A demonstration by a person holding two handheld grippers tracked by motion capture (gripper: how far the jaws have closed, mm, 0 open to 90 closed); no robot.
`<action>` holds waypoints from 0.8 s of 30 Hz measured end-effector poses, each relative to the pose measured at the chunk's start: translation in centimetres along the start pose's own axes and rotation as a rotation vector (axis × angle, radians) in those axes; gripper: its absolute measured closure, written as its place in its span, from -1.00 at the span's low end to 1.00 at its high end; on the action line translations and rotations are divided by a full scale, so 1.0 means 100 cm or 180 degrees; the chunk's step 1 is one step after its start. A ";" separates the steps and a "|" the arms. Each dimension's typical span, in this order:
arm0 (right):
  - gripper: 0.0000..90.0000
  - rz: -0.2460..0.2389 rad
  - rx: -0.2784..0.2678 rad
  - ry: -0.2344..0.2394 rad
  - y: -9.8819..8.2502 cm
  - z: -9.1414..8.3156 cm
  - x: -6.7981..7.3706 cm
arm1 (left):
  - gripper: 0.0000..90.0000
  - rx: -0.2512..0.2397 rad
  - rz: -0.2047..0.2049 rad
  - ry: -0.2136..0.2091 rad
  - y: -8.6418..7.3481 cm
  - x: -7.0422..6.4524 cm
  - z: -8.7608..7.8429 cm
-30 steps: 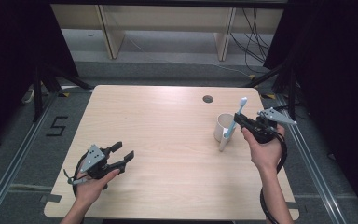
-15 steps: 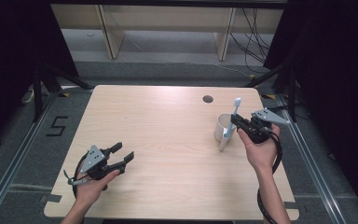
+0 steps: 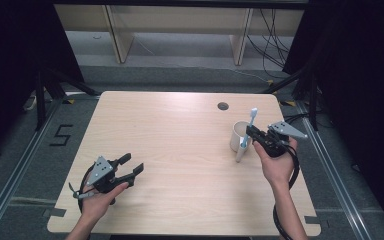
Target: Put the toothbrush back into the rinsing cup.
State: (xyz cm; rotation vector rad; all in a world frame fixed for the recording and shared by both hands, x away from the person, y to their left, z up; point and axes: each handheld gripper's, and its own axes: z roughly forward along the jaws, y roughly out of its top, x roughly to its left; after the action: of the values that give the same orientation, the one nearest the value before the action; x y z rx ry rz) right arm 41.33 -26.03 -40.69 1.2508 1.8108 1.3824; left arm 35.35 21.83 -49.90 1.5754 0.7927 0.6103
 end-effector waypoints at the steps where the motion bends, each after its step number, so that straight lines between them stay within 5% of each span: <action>1: 0.86 0.0024 0.0024 -0.0004 -0.001 0.000 0.001 | -0.22 -0.0002 -0.0005 0.0001 0.000 0.000 0.000; 2: 0.86 -0.0046 0.0010 -0.0032 -0.003 0.000 -0.001 | -0.22 -0.0004 -0.0004 -0.0001 0.000 0.000 0.000; 3: 0.86 0.0063 0.0018 -0.0019 -0.004 0.000 0.002 | -0.22 -0.0004 -0.0002 -0.0001 0.000 0.000 0.000; 4: 0.86 -0.0017 -0.0027 -0.0028 -0.005 0.000 -0.001 | -0.22 -0.0005 0.0001 0.0001 0.000 0.000 0.000; 8: 0.86 0.0078 0.0001 -0.0020 -0.009 -0.001 0.001 | -0.22 -0.0054 -0.0026 -0.0043 -0.002 0.000 0.003; 11: 0.86 -0.0039 -0.0018 -0.0056 -0.013 0.000 0.002 | -0.22 0.0018 0.0001 -0.0025 -0.002 0.000 0.003; 13: 0.86 -0.0037 -0.0014 -0.0073 -0.017 0.001 0.003 | -0.22 -0.0021 -0.0097 -0.0044 -0.004 -0.002 0.005; 15: 0.86 -0.0042 0.0003 -0.0078 -0.021 0.002 0.003 | -0.22 0.0027 -0.0002 -0.0032 -0.002 -0.001 0.004; 24: 0.84 -0.0169 0.0007 -0.0131 -0.028 0.005 0.001 | -0.22 0.0020 -0.0014 -0.0019 -0.003 0.002 0.003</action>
State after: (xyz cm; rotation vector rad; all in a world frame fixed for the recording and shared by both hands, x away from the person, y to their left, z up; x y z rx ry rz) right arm 40.73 -25.86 -43.51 1.2148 1.8050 1.3167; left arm 35.66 21.84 -50.29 1.5801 0.7942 0.6004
